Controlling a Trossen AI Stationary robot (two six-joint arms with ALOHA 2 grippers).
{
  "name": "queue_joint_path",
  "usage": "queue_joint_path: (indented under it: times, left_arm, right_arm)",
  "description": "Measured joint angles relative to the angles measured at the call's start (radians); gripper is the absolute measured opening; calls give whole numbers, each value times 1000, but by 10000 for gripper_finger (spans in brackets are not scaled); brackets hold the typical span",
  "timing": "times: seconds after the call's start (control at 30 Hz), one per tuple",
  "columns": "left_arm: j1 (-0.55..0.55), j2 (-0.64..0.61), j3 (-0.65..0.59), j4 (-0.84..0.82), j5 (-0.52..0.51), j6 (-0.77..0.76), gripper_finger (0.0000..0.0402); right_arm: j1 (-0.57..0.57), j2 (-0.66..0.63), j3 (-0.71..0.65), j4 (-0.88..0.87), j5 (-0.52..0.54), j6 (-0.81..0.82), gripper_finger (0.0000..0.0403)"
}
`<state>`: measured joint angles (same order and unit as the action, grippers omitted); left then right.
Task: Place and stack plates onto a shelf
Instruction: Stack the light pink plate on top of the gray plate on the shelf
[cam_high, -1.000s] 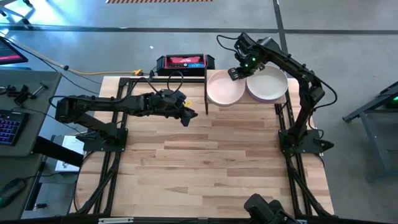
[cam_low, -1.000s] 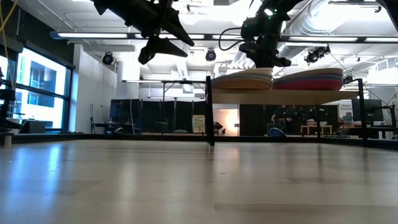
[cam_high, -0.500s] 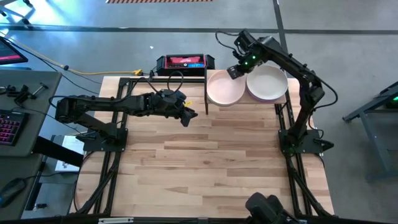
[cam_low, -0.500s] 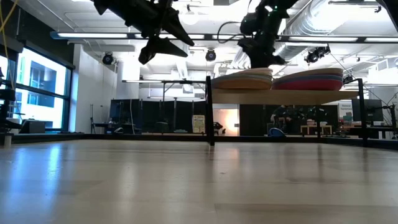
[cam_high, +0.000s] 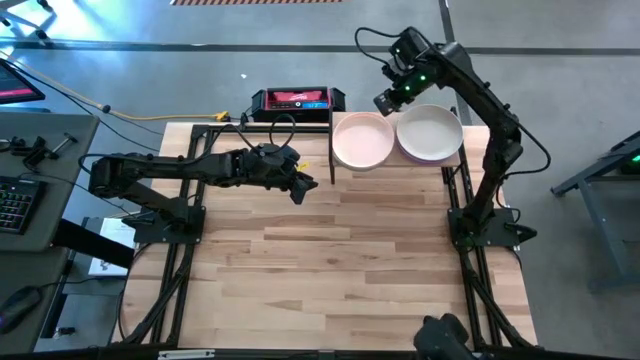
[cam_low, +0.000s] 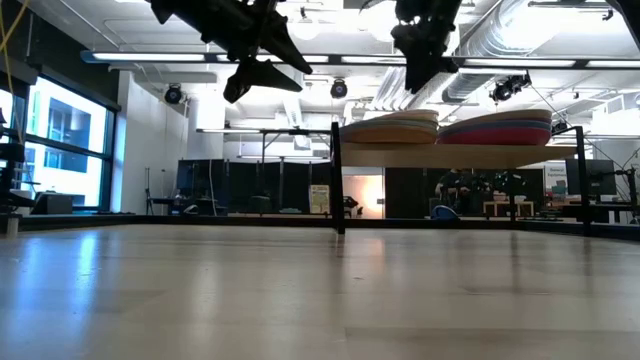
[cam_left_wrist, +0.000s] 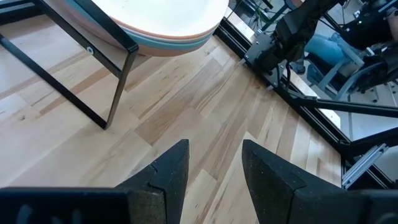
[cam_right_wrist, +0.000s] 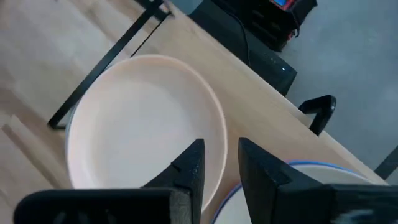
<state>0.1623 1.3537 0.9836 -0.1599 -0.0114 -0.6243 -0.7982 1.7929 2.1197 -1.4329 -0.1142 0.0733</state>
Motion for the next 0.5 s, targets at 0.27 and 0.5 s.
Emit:
queue_joint_path:
  times: [0.27, 0.5]
  left_arm:
    - [0, 0, 0, 0, 0, 0, 138]
    - [0, 0, 0, 0, 0, 0, 138]
  right_arm:
    - [15, -2, 43, -45, -63, -40, 75]
    - [29, -3, 40, -140, -56, -23, 75]
